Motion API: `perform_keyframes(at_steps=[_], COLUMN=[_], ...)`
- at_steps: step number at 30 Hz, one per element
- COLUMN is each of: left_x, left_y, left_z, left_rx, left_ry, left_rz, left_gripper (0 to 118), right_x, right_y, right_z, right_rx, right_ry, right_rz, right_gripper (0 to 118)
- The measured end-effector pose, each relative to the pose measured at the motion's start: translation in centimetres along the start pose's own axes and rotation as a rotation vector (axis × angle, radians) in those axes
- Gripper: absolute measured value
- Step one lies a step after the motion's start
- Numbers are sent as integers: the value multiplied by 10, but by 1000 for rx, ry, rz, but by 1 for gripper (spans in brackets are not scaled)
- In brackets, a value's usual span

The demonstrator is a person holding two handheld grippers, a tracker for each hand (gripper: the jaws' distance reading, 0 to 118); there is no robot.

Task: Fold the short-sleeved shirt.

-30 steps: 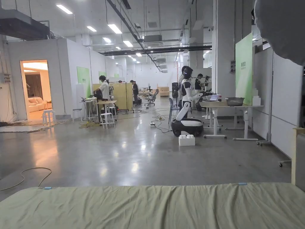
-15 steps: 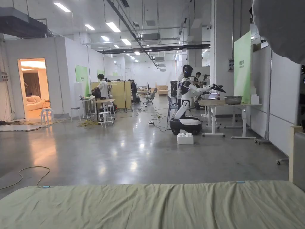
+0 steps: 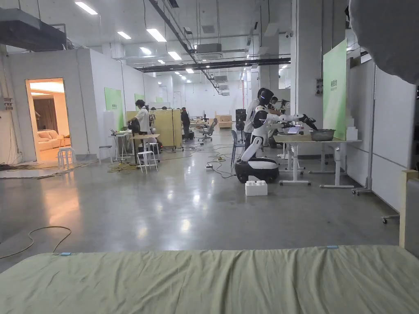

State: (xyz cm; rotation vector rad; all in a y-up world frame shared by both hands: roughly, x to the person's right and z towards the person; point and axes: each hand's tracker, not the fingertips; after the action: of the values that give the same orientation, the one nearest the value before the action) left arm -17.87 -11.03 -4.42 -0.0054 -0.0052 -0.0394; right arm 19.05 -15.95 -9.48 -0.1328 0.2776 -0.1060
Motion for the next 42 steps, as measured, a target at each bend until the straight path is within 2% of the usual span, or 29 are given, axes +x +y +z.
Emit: perform_keyframes(at_steps=[6,10,11,13,15,17,19,23,28,34,36,39,42], left_x=[0,-1,-2,-4,-4,-3,-1,2,4,6,6,6,5], left_y=[0,1,4,8,9,11,12,11,8,8,7,7,6], left_z=[1,1,1,2,3,4,4,3,3,3,3,3,4], left_rx=[-2,-1,-3,2,11,15,18,6,-9,-10,-11,-13,-15], left_ry=[1,0,-2,-13,-19,-28,-31,-43,-50,-62,-63,-69,-67], left_rz=[-1,6,19,56,74,74,62,54,56,50,49,54,56], left_gripper=[118,118,118,118,118,118,118,118,118,118,118,118,118], right_x=[1,7,6,2,-3,-6,-7,-14,-19,-22,-20,-17,-15], right_y=[2,12,14,20,25,28,27,31,39,45,45,41,37], right_z=[0,-1,-1,-2,-3,-8,-10,-3,2,8,6,5,6], right_rx=[-3,-19,-9,-18,-98,-167,-219,-192,-173,-142,-137,-104,-105], right_ry=[-2,-14,-16,-71,-163,-190,-169,-134,-91,-97,-122,-227,-201], right_rz=[-20,-125,-127,-142,-159,-193,-229,-301,-286,-286,-280,-274,-260], right_gripper=[118,118,118,118,118,118,118,118,118,118,118,118,118])
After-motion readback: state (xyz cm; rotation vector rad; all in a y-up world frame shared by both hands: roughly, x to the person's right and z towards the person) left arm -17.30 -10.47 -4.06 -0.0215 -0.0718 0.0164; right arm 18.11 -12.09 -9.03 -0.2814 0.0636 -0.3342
